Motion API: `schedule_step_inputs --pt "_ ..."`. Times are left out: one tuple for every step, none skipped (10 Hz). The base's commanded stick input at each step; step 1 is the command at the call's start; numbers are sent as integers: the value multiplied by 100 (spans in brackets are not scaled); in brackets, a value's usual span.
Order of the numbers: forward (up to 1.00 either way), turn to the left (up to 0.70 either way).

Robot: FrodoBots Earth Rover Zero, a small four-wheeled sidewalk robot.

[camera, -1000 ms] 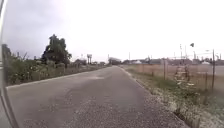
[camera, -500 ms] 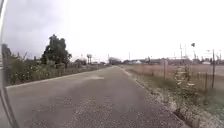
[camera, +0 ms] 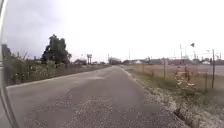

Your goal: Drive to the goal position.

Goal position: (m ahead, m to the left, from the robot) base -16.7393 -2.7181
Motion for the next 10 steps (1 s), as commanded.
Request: schedule_step_inputs --pt "8 0" --pt "7 0" --pt "7 0" --pt "7 0" --pt "8 0" --pt "8 0" --pt "8 0" --pt "7 0" --pt "7 0" --pt "7 0"
